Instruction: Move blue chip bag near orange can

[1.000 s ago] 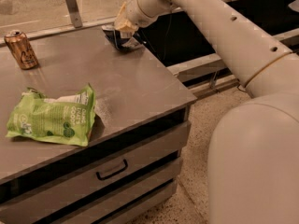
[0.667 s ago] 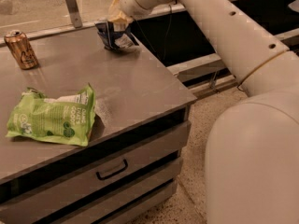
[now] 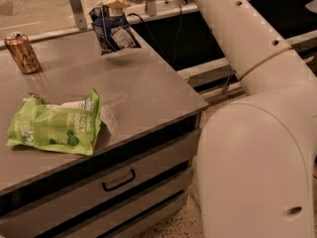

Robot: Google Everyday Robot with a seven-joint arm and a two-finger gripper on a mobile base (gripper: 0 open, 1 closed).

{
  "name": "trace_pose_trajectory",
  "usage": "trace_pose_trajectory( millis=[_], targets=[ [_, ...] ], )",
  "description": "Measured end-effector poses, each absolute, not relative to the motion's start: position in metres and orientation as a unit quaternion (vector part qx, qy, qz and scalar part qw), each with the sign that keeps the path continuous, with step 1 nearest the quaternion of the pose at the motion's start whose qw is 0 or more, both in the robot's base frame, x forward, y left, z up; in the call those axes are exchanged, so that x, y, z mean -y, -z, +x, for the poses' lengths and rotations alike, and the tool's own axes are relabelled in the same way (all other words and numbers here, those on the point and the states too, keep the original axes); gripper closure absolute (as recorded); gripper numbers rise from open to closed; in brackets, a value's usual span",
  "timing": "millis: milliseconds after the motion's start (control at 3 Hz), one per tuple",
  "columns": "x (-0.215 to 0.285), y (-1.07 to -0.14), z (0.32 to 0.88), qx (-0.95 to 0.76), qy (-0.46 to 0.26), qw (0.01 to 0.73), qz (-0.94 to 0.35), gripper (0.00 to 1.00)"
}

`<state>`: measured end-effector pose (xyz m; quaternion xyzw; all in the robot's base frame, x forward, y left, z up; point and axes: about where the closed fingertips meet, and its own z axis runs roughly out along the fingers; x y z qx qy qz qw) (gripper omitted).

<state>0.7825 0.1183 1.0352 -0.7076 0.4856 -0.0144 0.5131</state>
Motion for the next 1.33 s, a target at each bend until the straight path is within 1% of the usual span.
trace_pose_trajectory(
  millis=[667, 1000, 1333],
  targets=[
    [-0.132, -1.065, 0.782, -0.478, -0.042, 0.551, -0.683, 1.0],
    [-0.132, -1.065, 0.782, -0.478, -0.042, 0.551, -0.683, 1.0],
    [-0.147, -1.056, 0.782, -0.463, -0.052, 0.554, -0.69, 1.0]
  ],
)
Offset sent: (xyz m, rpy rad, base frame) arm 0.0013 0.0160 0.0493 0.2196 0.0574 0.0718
